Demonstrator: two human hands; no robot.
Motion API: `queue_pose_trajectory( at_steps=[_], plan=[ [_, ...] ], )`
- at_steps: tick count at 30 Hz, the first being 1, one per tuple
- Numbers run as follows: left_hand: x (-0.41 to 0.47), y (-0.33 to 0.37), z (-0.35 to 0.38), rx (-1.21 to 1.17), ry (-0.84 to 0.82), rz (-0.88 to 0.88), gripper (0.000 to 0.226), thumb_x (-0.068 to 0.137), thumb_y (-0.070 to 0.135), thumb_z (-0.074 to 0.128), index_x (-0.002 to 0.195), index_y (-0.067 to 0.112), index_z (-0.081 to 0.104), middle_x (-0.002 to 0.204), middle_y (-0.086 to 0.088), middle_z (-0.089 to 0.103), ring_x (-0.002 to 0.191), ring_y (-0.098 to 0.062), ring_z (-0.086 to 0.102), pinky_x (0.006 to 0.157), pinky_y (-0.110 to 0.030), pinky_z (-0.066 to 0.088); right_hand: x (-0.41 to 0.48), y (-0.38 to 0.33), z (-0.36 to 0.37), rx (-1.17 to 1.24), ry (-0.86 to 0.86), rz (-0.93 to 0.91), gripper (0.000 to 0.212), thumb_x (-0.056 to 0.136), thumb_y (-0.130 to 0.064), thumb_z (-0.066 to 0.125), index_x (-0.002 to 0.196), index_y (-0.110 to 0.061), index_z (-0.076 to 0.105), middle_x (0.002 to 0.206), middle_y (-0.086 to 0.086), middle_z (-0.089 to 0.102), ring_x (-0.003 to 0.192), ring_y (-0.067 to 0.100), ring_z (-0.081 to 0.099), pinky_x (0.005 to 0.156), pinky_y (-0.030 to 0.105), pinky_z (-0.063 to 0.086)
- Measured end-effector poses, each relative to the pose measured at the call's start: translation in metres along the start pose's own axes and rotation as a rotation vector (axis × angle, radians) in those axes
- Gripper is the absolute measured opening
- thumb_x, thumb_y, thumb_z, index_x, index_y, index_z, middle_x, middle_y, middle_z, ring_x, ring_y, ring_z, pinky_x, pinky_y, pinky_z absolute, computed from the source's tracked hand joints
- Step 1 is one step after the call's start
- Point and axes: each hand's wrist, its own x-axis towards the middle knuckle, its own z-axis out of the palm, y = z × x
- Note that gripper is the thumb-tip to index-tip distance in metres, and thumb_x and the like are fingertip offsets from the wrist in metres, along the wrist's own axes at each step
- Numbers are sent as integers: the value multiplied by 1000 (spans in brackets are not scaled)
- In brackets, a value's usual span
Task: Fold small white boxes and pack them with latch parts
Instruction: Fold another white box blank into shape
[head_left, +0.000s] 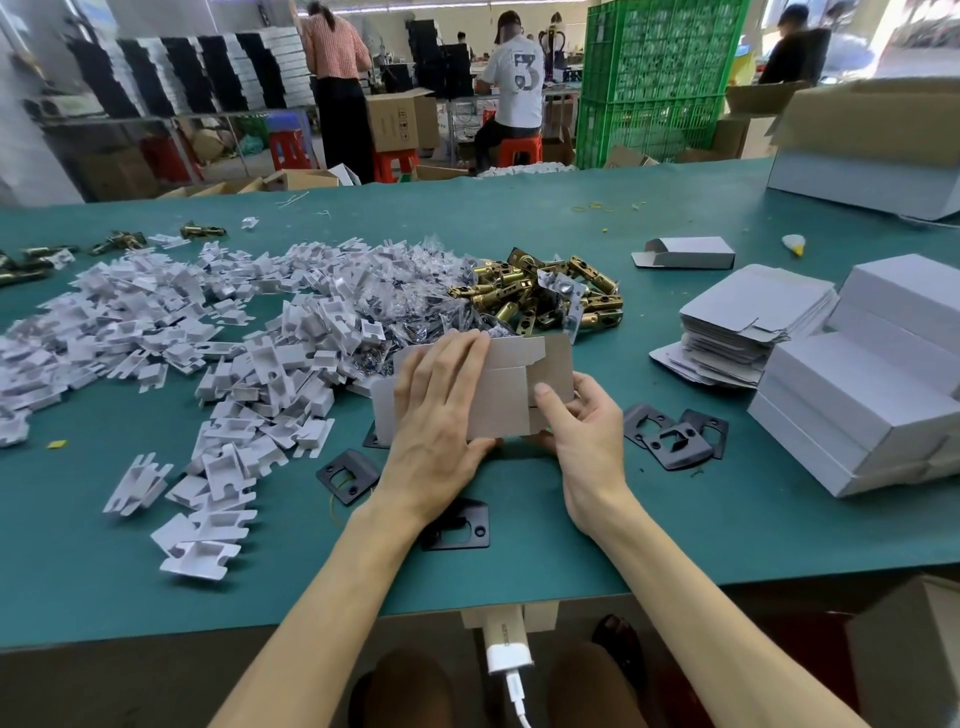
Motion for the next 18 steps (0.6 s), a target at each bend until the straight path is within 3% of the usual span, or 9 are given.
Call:
queue_pose_trajectory(
  at_steps=[5, 9, 14, 18],
  plan=[
    [0, 2, -2, -15, 7, -4, 109, 72, 21, 90, 161, 6, 29, 163, -10, 35, 155, -26, 25, 129, -46, 11, 1, 0, 1, 35, -2, 26, 12, 96, -6, 68, 107, -12, 66, 98, 18, 77, 96, 42, 72, 83, 53, 61],
    [0, 3, -3, -14, -2, -5, 107, 72, 13, 89, 161, 5, 29, 164, -10, 34, 156, -25, 21, 129, -46, 9, 0, -1, 0, 84, -7, 53, 11, 95, -6, 69, 105, -10, 66, 98, 13, 78, 94, 35, 75, 66, 35, 63],
    [-1, 2, -3, -1, -17, 6, 108, 71, -5, 79, 163, 8, 25, 167, -7, 30, 158, -22, 17, 129, -50, 10, 0, 0, 1, 30, -14, 44, 13, 90, -1, 72, 102, -6, 68, 96, 13, 77, 95, 36, 73, 80, 52, 62],
    [-1, 1, -3, -25, 9, 17, 105, 70, -9, 77, 161, 9, 29, 165, -5, 34, 158, -20, 19, 129, -50, 8, -1, -1, 2, 34, -45, 19, 20, 87, -4, 78, 105, -8, 69, 94, 7, 78, 87, 21, 75, 78, 45, 63]
  ],
)
